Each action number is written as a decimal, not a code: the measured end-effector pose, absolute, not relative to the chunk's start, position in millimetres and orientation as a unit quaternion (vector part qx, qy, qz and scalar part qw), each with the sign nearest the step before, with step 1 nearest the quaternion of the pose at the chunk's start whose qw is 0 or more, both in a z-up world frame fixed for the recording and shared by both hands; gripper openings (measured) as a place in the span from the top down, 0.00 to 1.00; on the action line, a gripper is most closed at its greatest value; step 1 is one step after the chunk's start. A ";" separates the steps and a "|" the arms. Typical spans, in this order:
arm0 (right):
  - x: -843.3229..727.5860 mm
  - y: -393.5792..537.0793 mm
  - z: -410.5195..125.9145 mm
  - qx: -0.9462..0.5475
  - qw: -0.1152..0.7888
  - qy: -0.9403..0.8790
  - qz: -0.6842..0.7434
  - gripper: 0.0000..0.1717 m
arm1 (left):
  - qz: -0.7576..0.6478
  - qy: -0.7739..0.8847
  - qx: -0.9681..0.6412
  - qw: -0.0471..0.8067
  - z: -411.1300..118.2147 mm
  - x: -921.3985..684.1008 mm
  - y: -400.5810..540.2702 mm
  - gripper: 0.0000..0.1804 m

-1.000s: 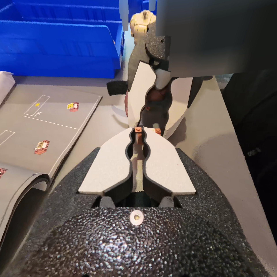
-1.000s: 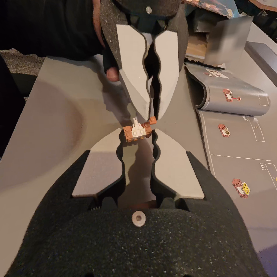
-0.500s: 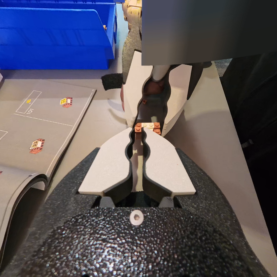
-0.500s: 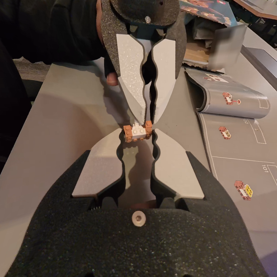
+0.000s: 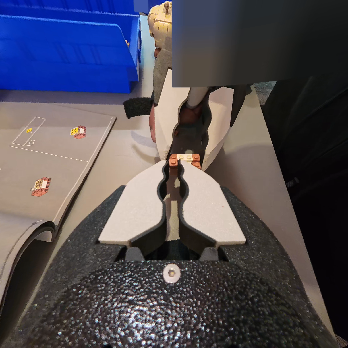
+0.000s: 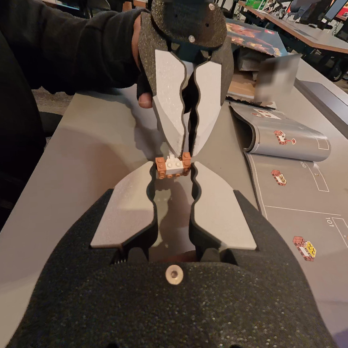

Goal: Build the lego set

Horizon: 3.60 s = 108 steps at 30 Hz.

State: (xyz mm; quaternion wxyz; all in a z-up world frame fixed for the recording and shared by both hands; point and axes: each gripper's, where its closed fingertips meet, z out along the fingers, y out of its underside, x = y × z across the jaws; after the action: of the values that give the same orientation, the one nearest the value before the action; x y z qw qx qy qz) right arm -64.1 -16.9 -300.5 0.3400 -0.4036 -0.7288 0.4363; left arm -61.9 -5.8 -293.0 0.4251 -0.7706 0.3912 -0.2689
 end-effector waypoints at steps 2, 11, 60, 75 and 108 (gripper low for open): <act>-64.2 -17.6 -297.9 -0.400 0.344 -0.725 0.443 0.80 | -0.272 0.394 -0.769 0.425 -290.3 -61.8 -6.7 0.96; -63.4 -19.3 -285.9 -0.387 0.365 -0.704 0.471 0.80 | -0.265 0.402 -0.769 0.421 -278.3 -59.9 -7.9 0.96; -61.3 -21.8 -276.8 -0.374 0.385 -0.693 0.481 0.80 | -0.283 0.385 -0.777 0.409 -270.6 -55.4 -10.1 0.95; -61.3 -22.0 -275.9 -0.373 0.387 -0.692 0.482 0.80 | -0.296 0.365 -0.789 0.396 -269.9 -54.9 -11.0 0.95; -49.8 -24.4 -257.5 -0.388 0.261 -0.629 0.620 0.80 | -0.018 0.596 -0.521 0.611 -244.1 -63.8 -28.2 0.78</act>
State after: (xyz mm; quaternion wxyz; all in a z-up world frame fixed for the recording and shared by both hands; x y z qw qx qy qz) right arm -49.8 -24.4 -257.5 0.2613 -0.3884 -0.6293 0.6203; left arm -63.8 -28.2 -244.1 0.6112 -0.5208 0.5958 -0.0183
